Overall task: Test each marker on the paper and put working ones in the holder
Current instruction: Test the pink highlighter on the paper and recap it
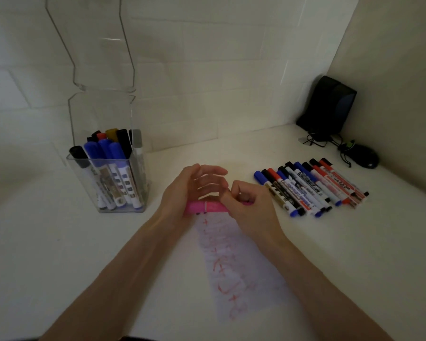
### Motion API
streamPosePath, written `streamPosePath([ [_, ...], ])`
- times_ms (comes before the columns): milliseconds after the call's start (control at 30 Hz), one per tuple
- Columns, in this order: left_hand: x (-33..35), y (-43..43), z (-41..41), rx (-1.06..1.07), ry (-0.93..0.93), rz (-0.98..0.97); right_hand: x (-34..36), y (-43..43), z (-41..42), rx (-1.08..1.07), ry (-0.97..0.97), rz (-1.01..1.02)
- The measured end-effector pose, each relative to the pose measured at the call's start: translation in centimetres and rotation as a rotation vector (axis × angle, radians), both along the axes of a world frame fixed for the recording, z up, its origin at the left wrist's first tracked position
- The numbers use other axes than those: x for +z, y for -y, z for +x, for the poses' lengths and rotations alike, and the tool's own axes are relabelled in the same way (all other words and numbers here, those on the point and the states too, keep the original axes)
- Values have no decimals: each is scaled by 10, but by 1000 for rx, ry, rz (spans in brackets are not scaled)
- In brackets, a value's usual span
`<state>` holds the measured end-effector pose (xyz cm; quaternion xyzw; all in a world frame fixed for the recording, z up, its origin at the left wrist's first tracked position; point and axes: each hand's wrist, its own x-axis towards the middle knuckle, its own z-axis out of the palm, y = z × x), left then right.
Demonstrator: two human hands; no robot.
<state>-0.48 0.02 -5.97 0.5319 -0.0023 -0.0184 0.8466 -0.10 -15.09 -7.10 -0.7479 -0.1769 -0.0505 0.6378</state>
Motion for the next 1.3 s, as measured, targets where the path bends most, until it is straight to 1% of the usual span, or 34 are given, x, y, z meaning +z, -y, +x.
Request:
streamPosePath([
  [100, 9, -8, 2, 16, 36, -110, 8, 3, 3, -10, -83, 69],
  [200, 12, -16, -1, 56, 62, -168, 12, 6, 4, -38, -130, 114],
  [333, 11, -17, -2, 91, 37, -133, 12, 6, 4, -19, -99, 78],
  [433, 14, -23, 0, 95, -12, -153, 14, 9, 3, 10, -83, 36],
  [533, 13, -27, 3, 109, -38, -169, 17, 14, 5, -18, -75, 56],
  [667, 6, -5, 4, 27, -74, -96, 9, 2, -2, -4, -6, 6],
  [733, 6, -2, 4, 32, -88, -99, 4, -1, -5, -1, 11, -3],
  [967, 6, -12, 7, 113, -111, -129, 6, 0, -1, 11, -15, 5],
  [1067, 5, -17, 6, 130, -98, -163, 7, 2, 2, 7, -22, 14],
  [1233, 5, -19, 3, 161, -67, -155, 10, 10, 6, -14, -61, 34],
  [1300, 6, -20, 5, 175, -68, -179, 13, 14, 8, -27, -37, 51],
])
